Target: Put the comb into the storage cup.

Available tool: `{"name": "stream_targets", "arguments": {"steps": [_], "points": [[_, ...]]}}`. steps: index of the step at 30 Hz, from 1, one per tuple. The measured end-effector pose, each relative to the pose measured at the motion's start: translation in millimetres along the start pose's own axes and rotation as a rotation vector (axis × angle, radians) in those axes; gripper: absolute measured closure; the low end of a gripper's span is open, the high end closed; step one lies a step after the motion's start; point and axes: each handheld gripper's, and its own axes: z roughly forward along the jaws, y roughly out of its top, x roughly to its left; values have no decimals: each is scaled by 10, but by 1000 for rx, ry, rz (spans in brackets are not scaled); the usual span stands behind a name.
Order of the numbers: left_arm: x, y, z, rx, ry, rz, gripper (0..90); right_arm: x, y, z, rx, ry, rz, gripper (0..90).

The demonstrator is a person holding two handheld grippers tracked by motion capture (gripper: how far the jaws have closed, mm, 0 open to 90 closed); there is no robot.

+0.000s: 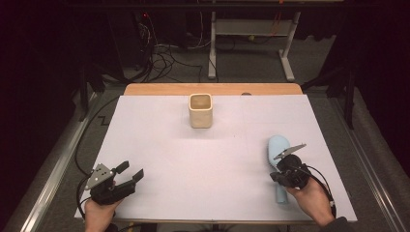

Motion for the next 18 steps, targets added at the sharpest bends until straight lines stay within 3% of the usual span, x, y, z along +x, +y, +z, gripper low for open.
{"name": "stream_targets", "arguments": {"steps": [11, 18], "points": [[5, -1, -5, -3, -2, -4, 337, -49, -42, -45, 9, -12, -1, 900], [9, 0, -12, -9, -1, -8, 337, -136, -99, -97, -8, -25, 28, 900]]}}
